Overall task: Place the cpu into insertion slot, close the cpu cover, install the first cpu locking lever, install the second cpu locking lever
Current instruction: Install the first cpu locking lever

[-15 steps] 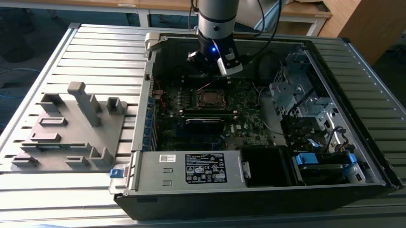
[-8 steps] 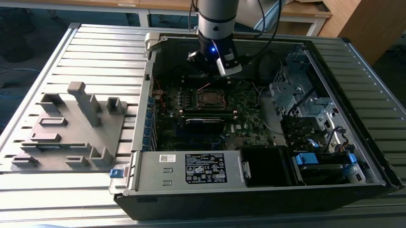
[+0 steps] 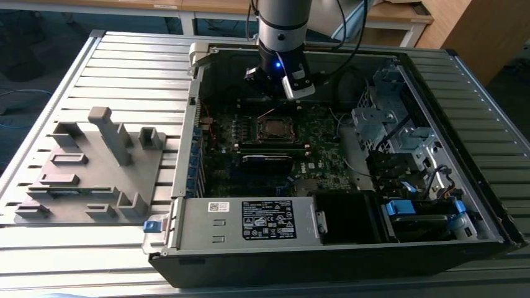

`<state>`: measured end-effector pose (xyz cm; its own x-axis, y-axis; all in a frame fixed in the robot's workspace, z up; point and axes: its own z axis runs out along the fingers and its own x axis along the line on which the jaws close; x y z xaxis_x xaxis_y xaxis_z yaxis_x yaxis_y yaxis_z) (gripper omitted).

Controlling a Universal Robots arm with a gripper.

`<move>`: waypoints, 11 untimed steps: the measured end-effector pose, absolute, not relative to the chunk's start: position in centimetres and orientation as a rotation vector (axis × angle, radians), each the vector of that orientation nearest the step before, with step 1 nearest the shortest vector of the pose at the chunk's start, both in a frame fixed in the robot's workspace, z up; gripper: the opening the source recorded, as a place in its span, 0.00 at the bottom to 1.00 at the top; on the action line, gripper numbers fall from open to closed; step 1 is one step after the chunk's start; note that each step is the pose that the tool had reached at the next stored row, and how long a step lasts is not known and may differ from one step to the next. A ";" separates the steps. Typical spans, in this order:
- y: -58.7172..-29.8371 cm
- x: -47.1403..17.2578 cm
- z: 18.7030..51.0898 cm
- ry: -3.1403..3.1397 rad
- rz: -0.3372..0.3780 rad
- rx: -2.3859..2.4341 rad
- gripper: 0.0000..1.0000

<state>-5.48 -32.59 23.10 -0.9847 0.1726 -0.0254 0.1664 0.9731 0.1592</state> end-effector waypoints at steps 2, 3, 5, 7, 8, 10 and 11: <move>-32.6 -5.5 23.1 3.082 0.244 0.265 0.11; -32.6 -5.5 23.1 3.081 0.244 0.266 0.11; -32.6 -5.5 23.1 3.081 0.244 0.268 0.11; -32.6 -5.5 23.1 3.079 0.243 0.282 0.11; -32.6 -5.5 23.1 3.078 0.243 0.288 0.11; -32.6 -5.5 23.1 3.077 0.243 0.299 0.11; -32.6 -5.5 23.1 3.076 0.243 0.306 0.11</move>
<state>-5.48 -32.59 23.10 -0.9797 0.1990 -0.0254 0.1925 0.9683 0.1592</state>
